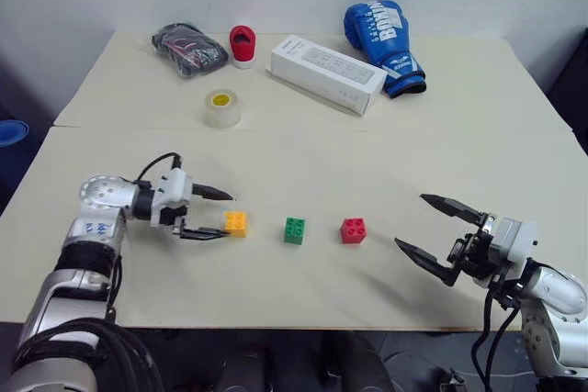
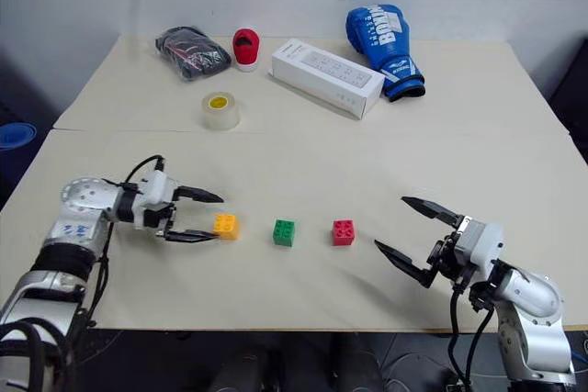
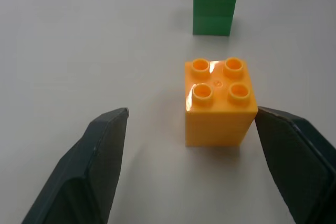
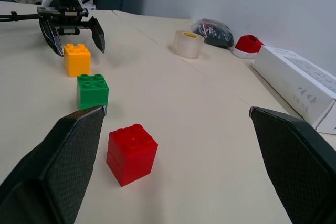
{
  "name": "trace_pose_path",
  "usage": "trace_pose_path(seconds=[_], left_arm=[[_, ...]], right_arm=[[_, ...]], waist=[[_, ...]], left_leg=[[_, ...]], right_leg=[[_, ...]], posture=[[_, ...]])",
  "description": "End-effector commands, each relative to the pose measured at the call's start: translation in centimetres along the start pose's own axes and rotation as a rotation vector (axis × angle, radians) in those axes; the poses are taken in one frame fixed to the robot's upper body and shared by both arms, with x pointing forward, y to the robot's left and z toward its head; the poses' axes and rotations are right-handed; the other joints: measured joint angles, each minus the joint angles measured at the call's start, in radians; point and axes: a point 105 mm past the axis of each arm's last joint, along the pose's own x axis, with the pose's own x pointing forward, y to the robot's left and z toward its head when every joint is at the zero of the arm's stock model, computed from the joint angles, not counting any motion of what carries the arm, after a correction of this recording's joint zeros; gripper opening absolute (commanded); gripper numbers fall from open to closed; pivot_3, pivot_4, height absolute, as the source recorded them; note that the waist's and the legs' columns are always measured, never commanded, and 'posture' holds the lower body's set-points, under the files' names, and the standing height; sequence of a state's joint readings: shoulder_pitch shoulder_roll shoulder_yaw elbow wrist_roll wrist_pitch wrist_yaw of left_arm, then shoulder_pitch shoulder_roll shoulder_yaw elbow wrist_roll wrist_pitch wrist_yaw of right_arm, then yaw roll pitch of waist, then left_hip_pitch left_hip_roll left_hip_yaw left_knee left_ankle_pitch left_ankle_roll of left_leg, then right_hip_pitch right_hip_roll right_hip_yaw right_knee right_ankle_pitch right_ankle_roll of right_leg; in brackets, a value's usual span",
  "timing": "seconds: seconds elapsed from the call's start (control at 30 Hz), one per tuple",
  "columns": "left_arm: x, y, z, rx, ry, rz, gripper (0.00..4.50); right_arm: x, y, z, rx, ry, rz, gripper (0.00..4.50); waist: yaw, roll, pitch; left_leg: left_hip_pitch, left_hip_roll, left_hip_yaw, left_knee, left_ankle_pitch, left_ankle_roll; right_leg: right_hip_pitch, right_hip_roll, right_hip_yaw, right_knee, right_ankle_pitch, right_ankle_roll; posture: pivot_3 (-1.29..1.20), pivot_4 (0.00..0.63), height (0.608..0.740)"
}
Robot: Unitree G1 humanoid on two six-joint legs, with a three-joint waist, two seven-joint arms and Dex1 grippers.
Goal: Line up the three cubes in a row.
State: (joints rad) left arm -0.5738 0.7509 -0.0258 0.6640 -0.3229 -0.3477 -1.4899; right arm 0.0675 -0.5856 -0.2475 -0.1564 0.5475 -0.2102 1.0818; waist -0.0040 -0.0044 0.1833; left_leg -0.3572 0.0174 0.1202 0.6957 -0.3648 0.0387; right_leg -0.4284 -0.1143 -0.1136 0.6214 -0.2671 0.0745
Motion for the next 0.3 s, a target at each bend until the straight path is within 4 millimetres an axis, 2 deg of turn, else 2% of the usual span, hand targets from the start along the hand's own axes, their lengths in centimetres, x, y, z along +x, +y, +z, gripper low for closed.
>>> trace_pose_path(seconds=[0.03, 0.13, 0.2, 0.3], left_arm=[[-3.6, -0.9, 0.5, -0.003, 0.010, 0.145, 3.85], [-6.3, -3.8, -0.2, -0.092, 0.055, 0.294, 3.85], [-6.7, -4.8, -0.2, -0.112, 0.073, 0.344, 3.85], [-6.8, -5.2, 0.1, -0.116, 0.087, 0.405, 3.85]], right_arm=[[-0.3, -0.9, 1.4, -0.041, -0.008, 0.027, 4.50], [-1.0, -2.0, 1.5, -0.063, 0.042, 0.082, 4.50], [-1.3, -2.6, 1.5, -0.079, 0.067, 0.096, 4.50], [-1.4, -3.8, 1.2, -0.094, 0.088, 0.088, 4.50]], waist=[[-0.009, 0.000, 0.000], [-0.027, 0.001, 0.001], [-0.020, 0.001, 0.001], [-0.003, 0.001, 0.001]], left_leg=[[0.000, 0.000, 0.000, -0.001, 0.000, 0.000], [0.002, 0.001, 0.000, -0.004, -0.001, -0.001], [0.002, 0.002, -0.001, -0.004, -0.001, -0.001], [0.002, 0.001, -0.003, -0.004, -0.001, -0.001]], right_leg=[[0.000, 0.000, 0.000, 0.000, 0.000, 0.000], [0.001, 0.000, 0.000, -0.001, -0.001, -0.001], [0.001, -0.001, 0.000, -0.002, -0.001, -0.001], [0.002, -0.002, 0.000, -0.006, -0.001, -0.001]], posture=[[0.00, 0.150, 0.740], [0.00, 0.150, 0.740], [0.00, 0.150, 0.740], [0.00, 0.150, 0.740]])
